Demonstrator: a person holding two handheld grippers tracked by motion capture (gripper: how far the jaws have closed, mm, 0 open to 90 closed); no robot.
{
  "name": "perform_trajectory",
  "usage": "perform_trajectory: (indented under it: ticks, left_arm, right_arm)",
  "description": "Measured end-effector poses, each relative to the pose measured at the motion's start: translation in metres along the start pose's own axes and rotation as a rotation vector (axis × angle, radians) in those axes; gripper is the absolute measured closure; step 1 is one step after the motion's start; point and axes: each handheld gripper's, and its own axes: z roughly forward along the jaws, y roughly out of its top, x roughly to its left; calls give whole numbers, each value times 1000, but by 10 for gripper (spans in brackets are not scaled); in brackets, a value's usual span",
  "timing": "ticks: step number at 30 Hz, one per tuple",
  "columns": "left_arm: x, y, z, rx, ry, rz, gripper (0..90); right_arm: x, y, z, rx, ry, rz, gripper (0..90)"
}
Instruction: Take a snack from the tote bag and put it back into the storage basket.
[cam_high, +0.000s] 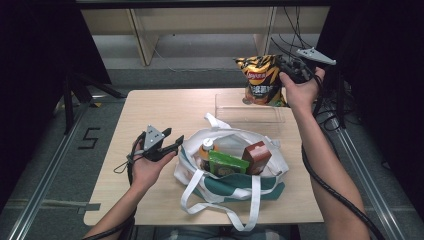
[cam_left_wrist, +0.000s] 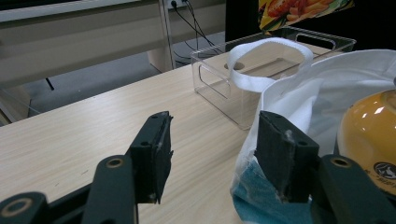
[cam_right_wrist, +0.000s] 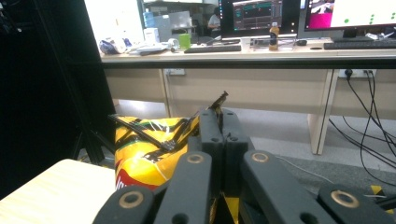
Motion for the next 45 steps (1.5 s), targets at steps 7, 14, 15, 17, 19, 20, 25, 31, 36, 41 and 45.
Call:
perform_trajectory:
  ticks: [7,14,15,17,19,20,25,31,36,41,45]
  left_arm:
    - [0,0,0,0,-2,0,448]
    - [-1,0,0,-2,-3,-1,448]
    - [-1,0,0,-2,-3,1,448]
    - [-1,0,0,-4,-3,1,448]
    - [-1,0,0,-2,-3,-1,448]
    - [-1,0,1,-2,-4,0,448]
    - [-1,0,0,-3,-4,1,448]
    - [-1,0,1,-2,-5,1,448]
    - [-1,0,0,-3,-5,2,448]
    - [-1,0,1,-1,-6,4,448]
    - [-1,0,1,-3,-5,2,448]
  right_arm:
    - [0,0,5,6,-7,13,900]
    - [1,2,9,6,-4,14,900]
    - [0,2,10,2,-6,9,900]
    - [0,2,11,10,-3,9,900]
    - [0,1,13,10,-4,16,900]
    - [0,1,14,8,-8,17,900]
    - [0,0,17,15,-13,18,900]
    - [0,-1,20,24,-12,13,900]
    - [0,-1,24,23,-10,17,900]
    - [0,-2,26,30,-5,23,900]
    - [1,-3,29,35,-11,18,900]
